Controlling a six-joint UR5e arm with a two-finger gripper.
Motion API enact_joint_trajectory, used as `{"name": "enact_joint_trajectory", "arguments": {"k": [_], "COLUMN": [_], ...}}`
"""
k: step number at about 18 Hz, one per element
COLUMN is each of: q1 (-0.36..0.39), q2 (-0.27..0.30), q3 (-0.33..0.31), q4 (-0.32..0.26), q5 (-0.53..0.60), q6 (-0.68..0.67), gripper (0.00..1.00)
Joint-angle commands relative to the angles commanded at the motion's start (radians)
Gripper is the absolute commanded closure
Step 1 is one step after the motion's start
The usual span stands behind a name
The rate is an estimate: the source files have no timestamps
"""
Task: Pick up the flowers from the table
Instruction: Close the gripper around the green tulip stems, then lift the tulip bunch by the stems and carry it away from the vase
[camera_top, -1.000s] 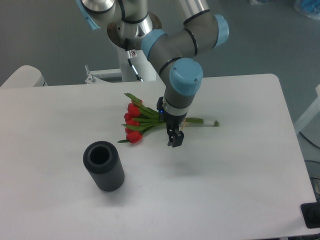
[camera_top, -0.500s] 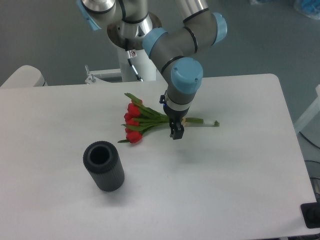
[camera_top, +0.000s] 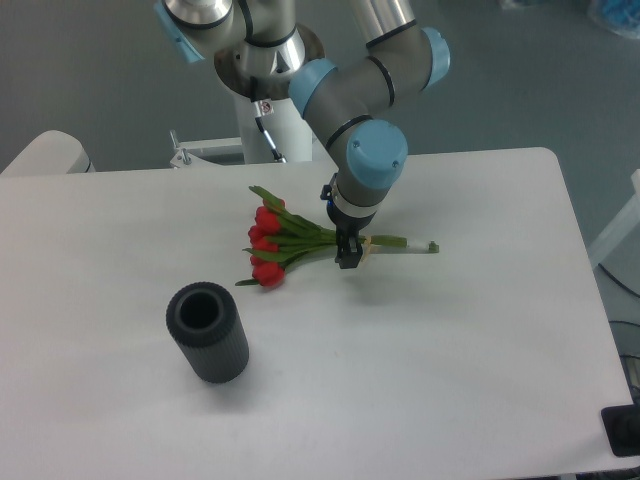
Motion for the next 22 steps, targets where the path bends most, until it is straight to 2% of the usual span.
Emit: {"name": "enact_joint_trajectory", "arguments": {"k": [4,7,10,13,14,16,22], "q1": [-0.003,-0.003,-0.005,-0.005,-0.005,-0.005,0.006], "q2": [-0.021,-0.031,-0.032,-0.031,-0.031,-0.031,-0.025], "q3": [-0.008,-0.025,-0.025,-0.018,-0.014,0.004,0.052], "q4": [0.031,0.064,0.066,0.068,0.068,0.066,0.057], "q5": [0.0,0.0,0.002,0.003,0.003,0.003,0.014], "q6": [-0.002,-0.003,-0.002,-0.002,-0.002,-0.012,-0.014], "gripper": [0.07,0.07,0.24,0.64,0.69,0.7,0.87]}}
